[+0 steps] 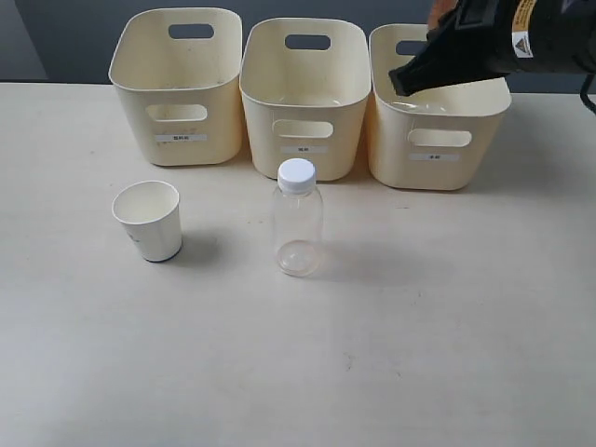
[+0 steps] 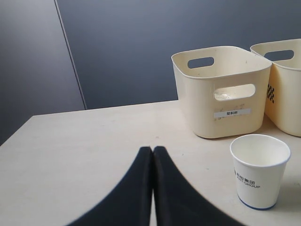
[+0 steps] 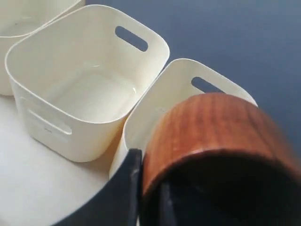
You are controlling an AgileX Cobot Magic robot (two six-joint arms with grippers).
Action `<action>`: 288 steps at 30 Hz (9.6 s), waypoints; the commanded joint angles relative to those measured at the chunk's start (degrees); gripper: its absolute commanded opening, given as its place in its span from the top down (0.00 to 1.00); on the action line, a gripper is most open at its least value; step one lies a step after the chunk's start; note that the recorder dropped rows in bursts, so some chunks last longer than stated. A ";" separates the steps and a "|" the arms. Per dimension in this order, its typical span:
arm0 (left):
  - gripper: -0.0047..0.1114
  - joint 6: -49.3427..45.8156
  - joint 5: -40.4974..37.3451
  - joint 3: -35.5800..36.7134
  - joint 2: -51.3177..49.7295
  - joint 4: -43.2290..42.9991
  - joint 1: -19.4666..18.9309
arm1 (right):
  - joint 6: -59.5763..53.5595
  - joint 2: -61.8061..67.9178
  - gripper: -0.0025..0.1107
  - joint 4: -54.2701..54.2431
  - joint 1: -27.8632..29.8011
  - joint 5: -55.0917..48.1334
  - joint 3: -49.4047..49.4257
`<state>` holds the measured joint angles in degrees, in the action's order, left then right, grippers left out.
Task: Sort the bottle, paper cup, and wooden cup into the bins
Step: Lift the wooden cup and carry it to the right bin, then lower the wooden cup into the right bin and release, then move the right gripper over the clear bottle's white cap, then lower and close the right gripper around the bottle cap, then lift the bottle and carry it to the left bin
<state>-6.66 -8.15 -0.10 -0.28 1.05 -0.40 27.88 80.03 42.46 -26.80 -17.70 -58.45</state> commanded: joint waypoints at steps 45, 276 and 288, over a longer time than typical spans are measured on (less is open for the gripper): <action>0.96 0.08 0.41 0.10 0.28 -0.70 -0.03 | -42.64 35.20 0.98 -48.53 14.08 -9.22 -29.34; 0.96 0.08 0.41 0.10 0.28 -1.05 -0.03 | -57.84 37.24 0.98 -60.43 -14.75 16.31 -40.23; 0.96 0.08 0.41 0.10 0.28 -1.05 -0.03 | -57.84 42.41 0.98 -60.26 -12.54 9.53 -43.72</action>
<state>-6.66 -8.15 -0.10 -0.28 0.00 -0.40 -30.02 121.97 -18.33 -39.85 -7.63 -101.73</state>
